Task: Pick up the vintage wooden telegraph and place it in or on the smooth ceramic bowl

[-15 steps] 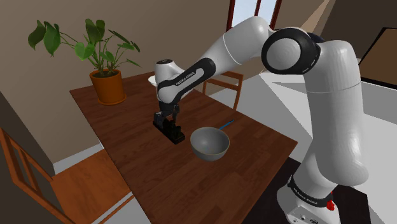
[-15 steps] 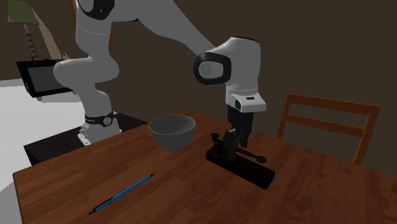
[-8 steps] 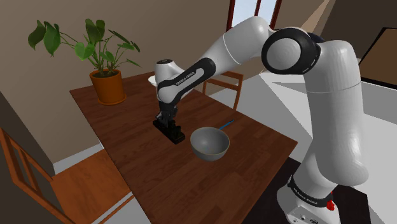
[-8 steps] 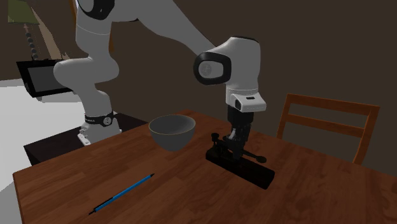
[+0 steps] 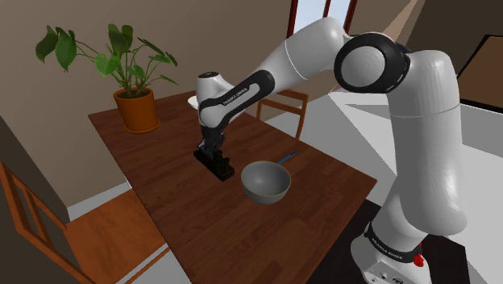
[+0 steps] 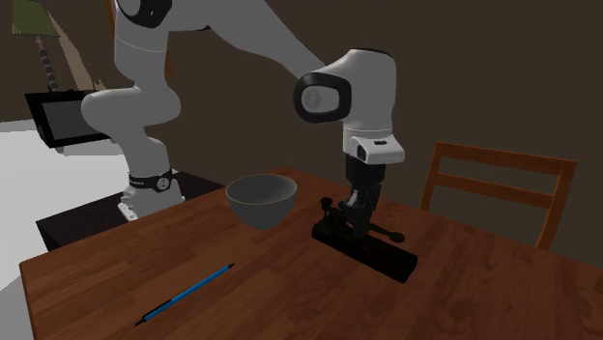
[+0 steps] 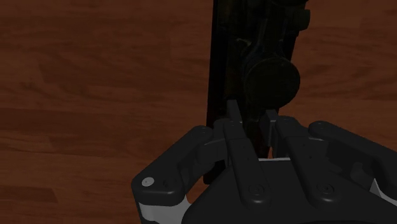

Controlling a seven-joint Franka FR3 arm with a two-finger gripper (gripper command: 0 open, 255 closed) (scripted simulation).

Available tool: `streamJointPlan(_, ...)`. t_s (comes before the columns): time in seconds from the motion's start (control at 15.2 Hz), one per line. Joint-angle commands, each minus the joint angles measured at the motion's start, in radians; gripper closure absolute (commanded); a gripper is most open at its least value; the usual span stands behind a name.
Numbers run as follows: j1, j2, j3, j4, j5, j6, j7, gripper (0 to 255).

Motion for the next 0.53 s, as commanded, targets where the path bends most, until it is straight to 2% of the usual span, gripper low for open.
streamJointPlan(0.0,-0.001,-0.012,0.001,0.008,0.002,-0.02,-0.002,255)
streamJointPlan(0.46,-0.003,-0.061,0.006,0.034,0.011,-0.094,-0.01,255)
